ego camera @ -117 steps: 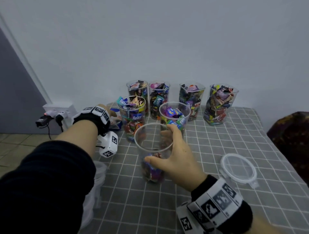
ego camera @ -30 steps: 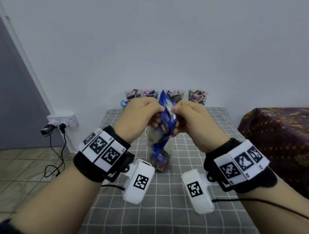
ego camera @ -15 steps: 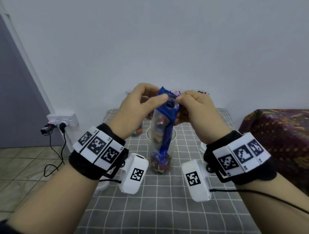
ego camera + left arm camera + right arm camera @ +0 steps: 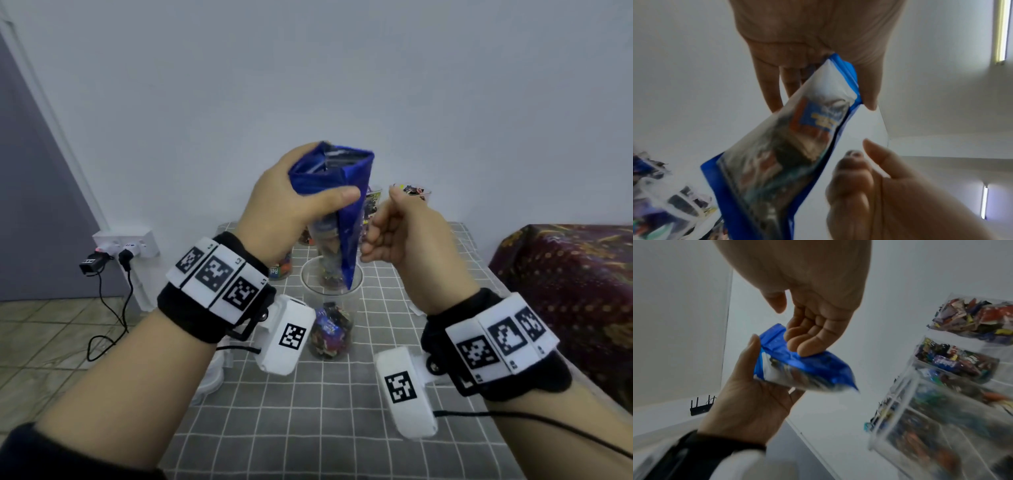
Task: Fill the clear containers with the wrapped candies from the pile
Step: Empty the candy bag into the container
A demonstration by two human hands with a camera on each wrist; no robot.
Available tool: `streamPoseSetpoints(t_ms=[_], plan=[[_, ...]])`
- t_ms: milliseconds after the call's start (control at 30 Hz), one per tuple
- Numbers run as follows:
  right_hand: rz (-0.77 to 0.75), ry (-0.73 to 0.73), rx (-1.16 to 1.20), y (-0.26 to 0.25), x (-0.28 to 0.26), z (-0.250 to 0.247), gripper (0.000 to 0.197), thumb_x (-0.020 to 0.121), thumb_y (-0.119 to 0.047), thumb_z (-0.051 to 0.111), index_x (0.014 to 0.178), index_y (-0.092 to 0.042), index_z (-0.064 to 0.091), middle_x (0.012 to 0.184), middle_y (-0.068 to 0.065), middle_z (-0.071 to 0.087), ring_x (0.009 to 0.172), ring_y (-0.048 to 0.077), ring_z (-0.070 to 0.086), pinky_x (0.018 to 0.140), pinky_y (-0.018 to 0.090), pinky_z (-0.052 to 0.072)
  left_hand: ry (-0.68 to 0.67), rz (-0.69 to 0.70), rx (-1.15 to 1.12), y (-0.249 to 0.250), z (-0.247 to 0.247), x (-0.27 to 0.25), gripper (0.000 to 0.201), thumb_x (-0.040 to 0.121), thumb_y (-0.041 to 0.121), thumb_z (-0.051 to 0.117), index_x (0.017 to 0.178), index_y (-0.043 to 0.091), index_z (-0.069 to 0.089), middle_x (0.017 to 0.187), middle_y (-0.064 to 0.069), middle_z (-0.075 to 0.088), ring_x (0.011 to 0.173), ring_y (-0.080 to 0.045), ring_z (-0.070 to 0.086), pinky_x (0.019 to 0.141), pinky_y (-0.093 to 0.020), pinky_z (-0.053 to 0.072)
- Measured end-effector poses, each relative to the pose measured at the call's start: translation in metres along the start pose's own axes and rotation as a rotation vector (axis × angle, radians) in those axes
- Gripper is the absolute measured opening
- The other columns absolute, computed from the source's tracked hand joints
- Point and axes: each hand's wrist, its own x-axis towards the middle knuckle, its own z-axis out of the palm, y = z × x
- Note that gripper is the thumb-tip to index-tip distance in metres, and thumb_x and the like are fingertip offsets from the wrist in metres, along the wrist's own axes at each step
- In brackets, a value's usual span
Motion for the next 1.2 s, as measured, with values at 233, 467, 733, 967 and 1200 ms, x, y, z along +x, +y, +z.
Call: streamPoseSetpoints(t_ms=[233,467,733,967,1200], plan=[[0.328,-0.174,-0.079,0.025,-0.013,0.011,0.06,0.096,-0.053,0.025,0.085,-0.004,0.057,0.054,0.012,0.061,0.04,0.02,0.056,0.04,0.022,0.046,0.192,0.059,-0.078,0.001,0.016,0.015,0.063,0.058,0.036,0.079,0.113,0.016,0.057,0.108,0.0,0.067,0.101,-0.013,0.065,0.091,-0.033,0.052],[0.22,-0.019,0.152,0.028,0.0,0.003,0.055,0.095,-0.056,0.026,0.13,-0.018,0.045,0.098,0.012,0.066,0.074,0.022,0.069,0.054,0.027,0.055,0.18,-0.032,-0.151,-0.023,0.03,0.006,0.052,0.066,0.023,0.077,0.112,0.022,0.052,0.101,-0.005,0.068,0.092,-0.017,0.067,0.083,-0.032,0.055],[0.058,0.146,0.276,0.034,0.016,-0.014,0.044,0.1,-0.026,0.043,0.136,-0.002,0.038,0.122,0.019,0.059,0.111,0.032,0.061,0.075,0.04,0.057,-0.103,-0.19,0.02,-0.066,0.023,-0.008,0.059,0.056,0.048,0.076,0.109,0.03,0.058,0.11,0.009,0.068,0.104,-0.009,0.064,0.095,-0.038,0.05],[0.056,0.239,0.075,0.051,0.02,-0.018,0.05,0.095,-0.023,0.054,0.136,-0.01,0.029,0.109,0.009,0.064,0.092,0.024,0.068,0.082,0.048,0.056,-0.149,-0.286,0.119,-0.08,0.012,-0.013,0.08,0.051,0.058,0.074,0.122,0.029,0.05,0.118,0.009,0.061,0.11,-0.005,0.058,0.099,-0.029,0.046],[-0.024,0.186,-0.114,0.052,0.024,-0.016,0.054,0.09,-0.014,0.061,0.135,-0.014,0.03,0.116,0.008,0.06,0.09,0.017,0.068,0.071,0.035,0.059,-0.187,-0.322,0.092,-0.079,0.0,-0.012,0.065,0.062,0.039,0.082,0.119,0.02,0.058,0.106,0.01,0.066,0.102,-0.005,0.062,0.091,-0.023,0.048]])
